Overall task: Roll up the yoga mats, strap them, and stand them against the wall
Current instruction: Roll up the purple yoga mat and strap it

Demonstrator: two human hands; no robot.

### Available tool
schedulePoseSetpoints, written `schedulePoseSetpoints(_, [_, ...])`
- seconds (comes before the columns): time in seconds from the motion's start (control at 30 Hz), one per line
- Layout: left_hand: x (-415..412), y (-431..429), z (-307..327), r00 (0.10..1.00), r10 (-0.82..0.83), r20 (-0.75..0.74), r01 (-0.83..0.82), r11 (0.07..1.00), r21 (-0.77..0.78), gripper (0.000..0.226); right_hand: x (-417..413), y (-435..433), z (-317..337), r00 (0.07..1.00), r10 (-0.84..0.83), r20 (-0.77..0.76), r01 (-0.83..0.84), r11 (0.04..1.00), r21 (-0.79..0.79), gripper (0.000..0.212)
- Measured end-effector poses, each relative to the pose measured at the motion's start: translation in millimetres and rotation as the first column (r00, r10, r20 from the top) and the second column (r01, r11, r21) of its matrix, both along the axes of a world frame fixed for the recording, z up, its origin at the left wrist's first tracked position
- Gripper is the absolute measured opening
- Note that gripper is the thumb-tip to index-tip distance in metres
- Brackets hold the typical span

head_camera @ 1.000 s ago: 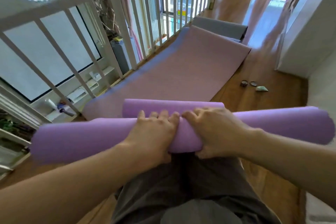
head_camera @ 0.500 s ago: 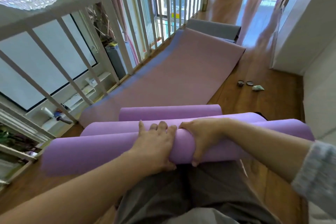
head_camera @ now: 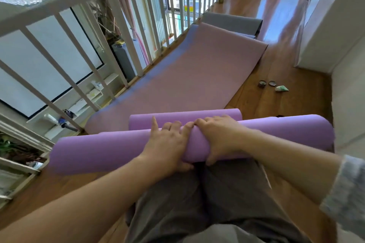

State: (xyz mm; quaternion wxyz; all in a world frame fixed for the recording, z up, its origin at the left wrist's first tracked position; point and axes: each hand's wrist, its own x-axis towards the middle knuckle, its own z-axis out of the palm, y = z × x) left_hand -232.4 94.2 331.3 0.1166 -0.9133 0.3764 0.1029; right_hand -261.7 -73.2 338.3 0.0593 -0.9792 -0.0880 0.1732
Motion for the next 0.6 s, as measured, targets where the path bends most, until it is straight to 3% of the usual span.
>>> schedulePoseSetpoints(0.1, [-6.0, 1.8, -12.4, 0.988, -0.008, 0.153, 0.015, 0.999, -0.050, 0.101, 24.9, -8.9, 3.0, 0.976, 0.021, -0.218, 0.001, 0.995, 0.097, 0.091])
schedulePoseSetpoints(0.2, [8.6, -0.1, -11.3, 0.994, 0.007, 0.108, 0.002, 0.997, -0.082, 0.101, 34.6, -7.5, 2.0, 0.959, -0.027, -0.282, 0.045, 0.997, 0.058, 0.096])
schedulePoseSetpoints(0.23, [14.0, -0.3, -9.6, 0.997, 0.008, 0.072, -0.002, 0.996, -0.090, 0.101, 30.2, -5.8, 1.7, 0.973, -0.047, -0.224, 0.047, 0.999, -0.009, 0.098])
schedulePoseSetpoints(0.33, [33.2, 2.6, -2.6, 0.997, 0.017, -0.077, -0.029, 0.987, -0.157, 0.099, 1.8, 1.5, -11.0, 0.990, 0.027, 0.142, 0.004, 0.977, -0.214, 0.102])
schedulePoseSetpoints(0.43, [45.3, 0.7, 0.4, 0.991, -0.003, -0.131, -0.018, 0.987, -0.162, 0.098, -8.2, 5.1, -24.5, 0.959, 0.051, 0.278, 0.016, 0.972, -0.236, 0.092])
schedulePoseSetpoints(0.5, [38.5, -2.6, -3.2, 0.997, 0.034, -0.072, -0.040, 0.995, -0.092, 0.098, -0.5, 0.6, -23.0, 0.962, 0.036, 0.269, 0.015, 0.983, -0.184, 0.088])
schedulePoseSetpoints(0.6, [15.2, -1.6, -17.6, 0.989, 0.030, 0.146, -0.032, 0.999, 0.008, 0.093, 3.0, -3.9, -22.2, 0.957, 0.073, 0.282, -0.018, 0.981, -0.194, 0.086])
